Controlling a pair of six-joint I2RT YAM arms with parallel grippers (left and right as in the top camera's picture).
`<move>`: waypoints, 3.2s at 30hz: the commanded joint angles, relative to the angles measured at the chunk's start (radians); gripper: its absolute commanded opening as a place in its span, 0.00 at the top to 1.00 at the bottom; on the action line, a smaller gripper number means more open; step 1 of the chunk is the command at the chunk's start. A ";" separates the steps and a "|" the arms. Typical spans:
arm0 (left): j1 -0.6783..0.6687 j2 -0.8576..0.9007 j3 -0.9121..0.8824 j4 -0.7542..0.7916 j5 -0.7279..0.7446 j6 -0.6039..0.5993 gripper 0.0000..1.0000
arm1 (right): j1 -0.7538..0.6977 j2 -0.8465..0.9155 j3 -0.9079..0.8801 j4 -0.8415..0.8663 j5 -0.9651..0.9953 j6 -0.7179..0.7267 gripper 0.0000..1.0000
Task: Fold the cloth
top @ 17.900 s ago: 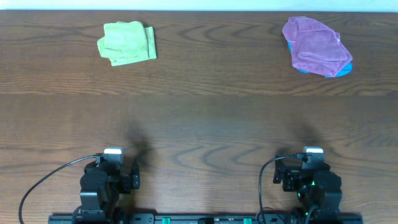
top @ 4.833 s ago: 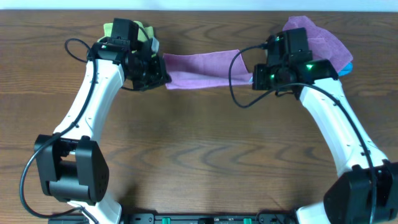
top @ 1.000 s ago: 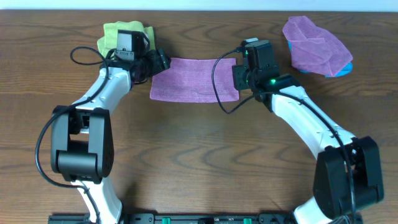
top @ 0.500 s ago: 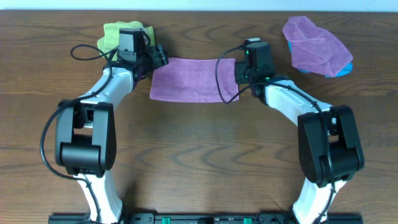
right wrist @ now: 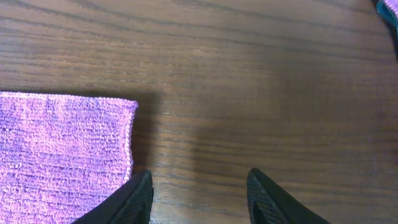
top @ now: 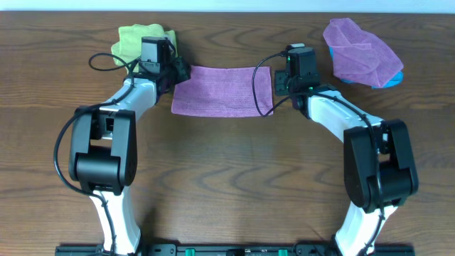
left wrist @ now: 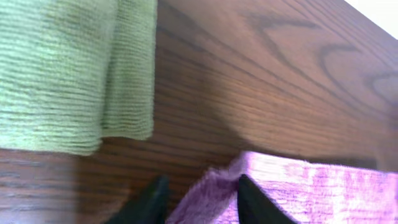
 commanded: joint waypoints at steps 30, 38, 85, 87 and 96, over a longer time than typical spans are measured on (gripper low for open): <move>-0.008 0.007 0.034 -0.019 0.076 0.012 0.94 | -0.023 0.107 0.011 0.212 -0.197 0.089 0.46; -0.006 0.007 0.034 -0.019 0.075 0.012 0.63 | -0.023 0.124 0.011 0.226 -0.246 0.125 0.47; 0.030 0.007 0.034 -0.135 0.216 0.121 0.62 | -0.020 0.156 0.011 0.265 -0.279 0.205 0.64; 0.030 0.007 0.034 -0.135 0.225 0.121 0.79 | -0.015 0.156 0.011 0.265 -0.279 0.204 0.69; 0.041 0.006 0.034 -0.136 0.238 0.126 0.94 | -0.003 0.156 0.011 0.269 -0.304 0.204 0.99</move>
